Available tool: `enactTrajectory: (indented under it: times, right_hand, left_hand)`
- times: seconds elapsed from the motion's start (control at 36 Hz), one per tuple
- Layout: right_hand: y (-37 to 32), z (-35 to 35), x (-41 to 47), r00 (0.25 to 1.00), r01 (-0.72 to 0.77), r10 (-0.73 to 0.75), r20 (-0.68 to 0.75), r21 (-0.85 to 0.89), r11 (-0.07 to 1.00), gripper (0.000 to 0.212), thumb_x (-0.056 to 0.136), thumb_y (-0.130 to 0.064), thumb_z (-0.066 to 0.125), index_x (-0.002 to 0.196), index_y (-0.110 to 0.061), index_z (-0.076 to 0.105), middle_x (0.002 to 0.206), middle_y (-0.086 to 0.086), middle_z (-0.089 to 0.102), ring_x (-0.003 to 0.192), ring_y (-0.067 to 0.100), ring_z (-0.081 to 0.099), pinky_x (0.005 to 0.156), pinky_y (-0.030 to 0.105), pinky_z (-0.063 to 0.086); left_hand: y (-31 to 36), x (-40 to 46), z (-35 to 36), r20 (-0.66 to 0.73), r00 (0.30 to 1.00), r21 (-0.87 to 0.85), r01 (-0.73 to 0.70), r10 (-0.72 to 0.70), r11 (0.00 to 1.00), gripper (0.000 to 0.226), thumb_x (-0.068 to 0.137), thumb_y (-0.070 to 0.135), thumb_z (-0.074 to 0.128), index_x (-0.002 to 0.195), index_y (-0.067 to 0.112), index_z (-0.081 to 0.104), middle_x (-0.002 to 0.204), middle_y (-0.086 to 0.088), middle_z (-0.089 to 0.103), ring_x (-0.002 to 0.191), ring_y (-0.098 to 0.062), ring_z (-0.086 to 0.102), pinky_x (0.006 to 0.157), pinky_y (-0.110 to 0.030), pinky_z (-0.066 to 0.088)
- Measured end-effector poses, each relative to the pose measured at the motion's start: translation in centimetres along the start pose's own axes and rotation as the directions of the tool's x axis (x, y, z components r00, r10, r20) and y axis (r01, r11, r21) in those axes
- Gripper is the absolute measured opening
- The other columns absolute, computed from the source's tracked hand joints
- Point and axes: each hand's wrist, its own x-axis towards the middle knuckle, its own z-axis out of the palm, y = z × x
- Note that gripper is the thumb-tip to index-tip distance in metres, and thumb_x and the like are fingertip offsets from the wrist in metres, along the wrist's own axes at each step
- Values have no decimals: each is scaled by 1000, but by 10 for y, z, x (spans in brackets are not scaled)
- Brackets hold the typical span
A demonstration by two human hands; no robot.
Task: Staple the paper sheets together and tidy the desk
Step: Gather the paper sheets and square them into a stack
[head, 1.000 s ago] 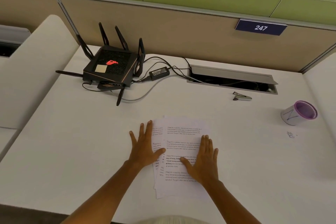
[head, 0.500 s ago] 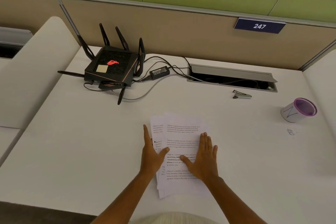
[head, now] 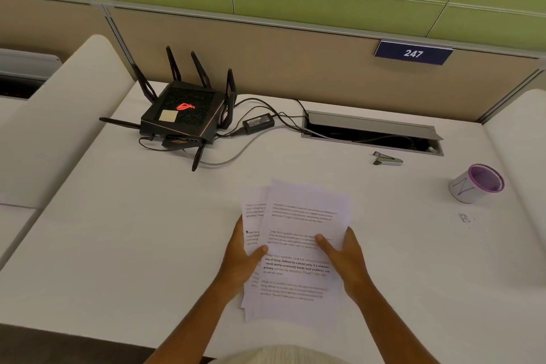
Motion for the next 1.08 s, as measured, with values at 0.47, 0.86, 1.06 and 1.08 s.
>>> enactTrajectory:
  times: [0.47,0.86,1.06,1.08]
  right_hand:
    - [-5,1,-10,989,-117,112,98,49,992,37,90,-22,79,123,-23,62,120,0,75,100,20,76,86,42,65]
    - [-109,-7,-48,923,378,-363,-130,109,920,28,103,-22,62,127,-32,54,111,-18,68,101,2,69,72,20,62]
    - [-65,3,-44,949,308,-296,-108,130,942,35,98,-19,69,126,-32,54,117,-6,69,111,17,68,82,29,64]
    - [-60,5,-44,955,289,-277,-102,133,948,35,98,-20,69,127,-34,54,118,-6,68,111,19,68,84,33,64]
  left_hand:
    - [9,-9,18,-58,994,-17,93,-94,996,39,95,11,79,131,24,69,125,3,78,106,-15,76,83,-27,65]
    - [115,-30,31,-161,946,-133,-304,283,943,33,97,23,77,122,40,64,112,12,76,99,-8,75,73,-23,65]
    - [82,-32,41,-167,950,-70,-280,265,957,41,95,21,80,121,43,59,117,9,71,112,-12,70,76,-16,62]
    - [78,-33,42,-173,952,-72,-268,253,961,40,95,22,80,119,46,58,116,11,70,112,-11,69,74,-14,61]
